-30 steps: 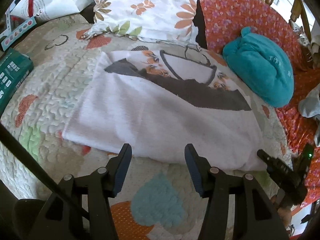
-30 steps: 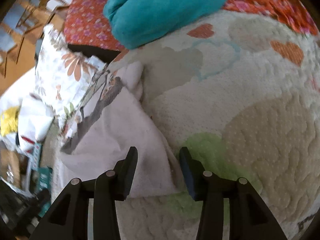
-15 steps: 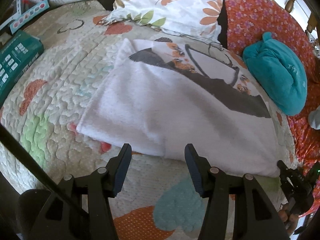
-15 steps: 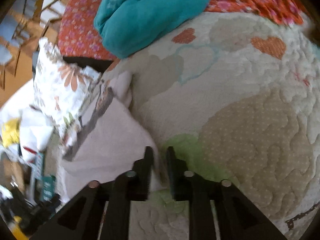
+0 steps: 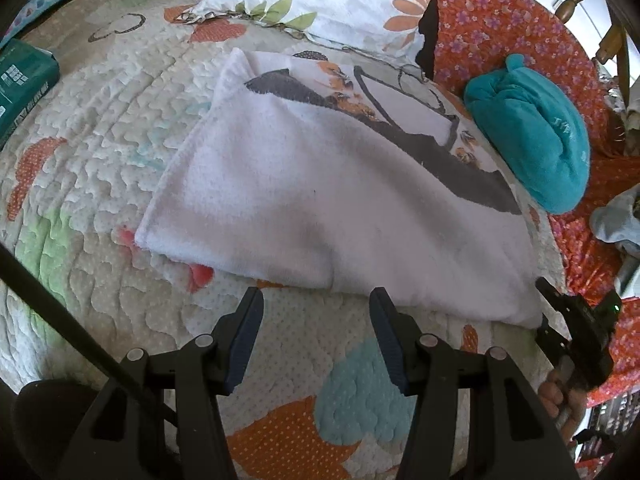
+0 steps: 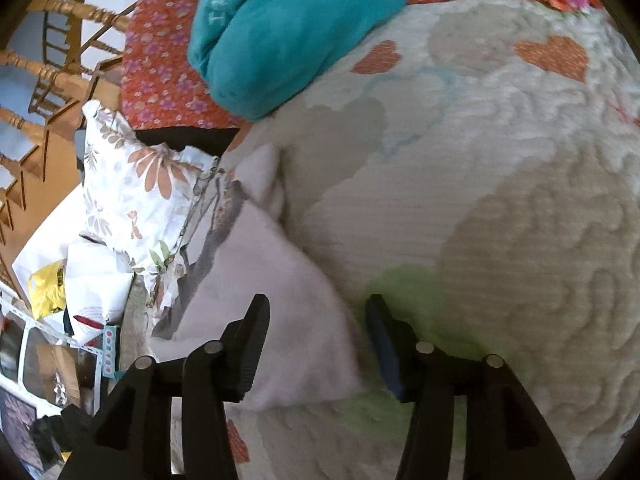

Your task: Fold small clothes

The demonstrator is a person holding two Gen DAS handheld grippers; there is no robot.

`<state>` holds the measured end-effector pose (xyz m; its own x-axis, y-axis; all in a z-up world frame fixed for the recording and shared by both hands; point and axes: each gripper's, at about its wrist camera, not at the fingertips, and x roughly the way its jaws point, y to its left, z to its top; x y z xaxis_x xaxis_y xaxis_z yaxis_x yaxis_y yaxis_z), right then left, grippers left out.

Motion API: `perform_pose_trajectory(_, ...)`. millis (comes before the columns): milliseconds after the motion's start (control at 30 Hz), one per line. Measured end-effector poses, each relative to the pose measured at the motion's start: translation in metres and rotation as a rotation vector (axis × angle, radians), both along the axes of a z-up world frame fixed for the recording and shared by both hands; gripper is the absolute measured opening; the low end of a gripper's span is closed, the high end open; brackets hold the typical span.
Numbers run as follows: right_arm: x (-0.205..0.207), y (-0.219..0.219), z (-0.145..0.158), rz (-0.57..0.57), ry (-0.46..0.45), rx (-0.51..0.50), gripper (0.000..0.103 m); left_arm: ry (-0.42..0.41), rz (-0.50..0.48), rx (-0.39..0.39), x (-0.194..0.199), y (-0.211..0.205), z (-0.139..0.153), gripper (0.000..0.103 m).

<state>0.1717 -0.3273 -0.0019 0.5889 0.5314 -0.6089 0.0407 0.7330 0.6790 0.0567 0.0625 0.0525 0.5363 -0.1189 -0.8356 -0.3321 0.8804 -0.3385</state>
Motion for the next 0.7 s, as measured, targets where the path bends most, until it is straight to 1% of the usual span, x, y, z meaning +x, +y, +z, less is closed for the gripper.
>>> perform_pose_trajectory(167, 0.021, 0.03, 0.002, 0.058, 0.011, -0.038, 0.056, -0.02, 0.015, -0.036, -0.007, 0.009, 0.004, 0.054)
perform_pose_trajectory(267, 0.034, 0.052, 0.001, 0.088, 0.001, -0.118, 0.056, -0.025, 0.029, -0.051, -0.011, 0.015, 0.006, 0.054)
perform_pose_trajectory(300, 0.038, 0.056, 0.002, 0.09, 0.002, -0.135, 0.054, -0.029, 0.032, -0.054, -0.014, 0.017, 0.007, 0.054)
perform_pose_trajectory(333, 0.041, 0.057, 0.002, 0.099, 0.012, -0.124, 0.04, -0.033, 0.035, -0.055, -0.016, 0.019, 0.008, 0.054)
perform_pose_trajectory(367, 0.044, 0.058, 0.002, 0.117, 0.03, -0.093, 0.019, -0.038, 0.04, -0.056, -0.018, 0.023, 0.01, 0.054)
perform_pose_trajectory(400, 0.046, 0.058, 0.002, 0.133, 0.053, -0.046, 0.019, -0.045, 0.045, -0.06, -0.02, 0.027, 0.012, 0.054)
perform_pose_trajectory(433, 0.046, 0.057, 0.005, 0.127, 0.052, -0.042, 0.018, -0.051, 0.053, -0.067, -0.022, 0.031, 0.013, 0.054)
perform_pose_trajectory(500, 0.044, 0.061, 0.02, 0.117, 0.036, -0.052, 0.017, -0.063, 0.073, -0.085, -0.027, 0.042, 0.017, 0.054)
perform_pose_trajectory(567, 0.043, 0.073, 0.04, 0.118, 0.012, -0.096, 0.017, -0.083, 0.092, -0.105, -0.032, 0.053, 0.022, 0.054)
perform_pose_trajectory(667, 0.042, 0.115, 0.077, 0.167, -0.048, -0.195, 0.016, -0.117, 0.123, -0.127, -0.039, 0.071, 0.03, 0.054)
perform_pose_trajectory(700, 0.042, 0.142, 0.092, 0.204, -0.076, -0.247, 0.016, -0.133, 0.136, -0.137, -0.043, 0.079, 0.033, 0.054)
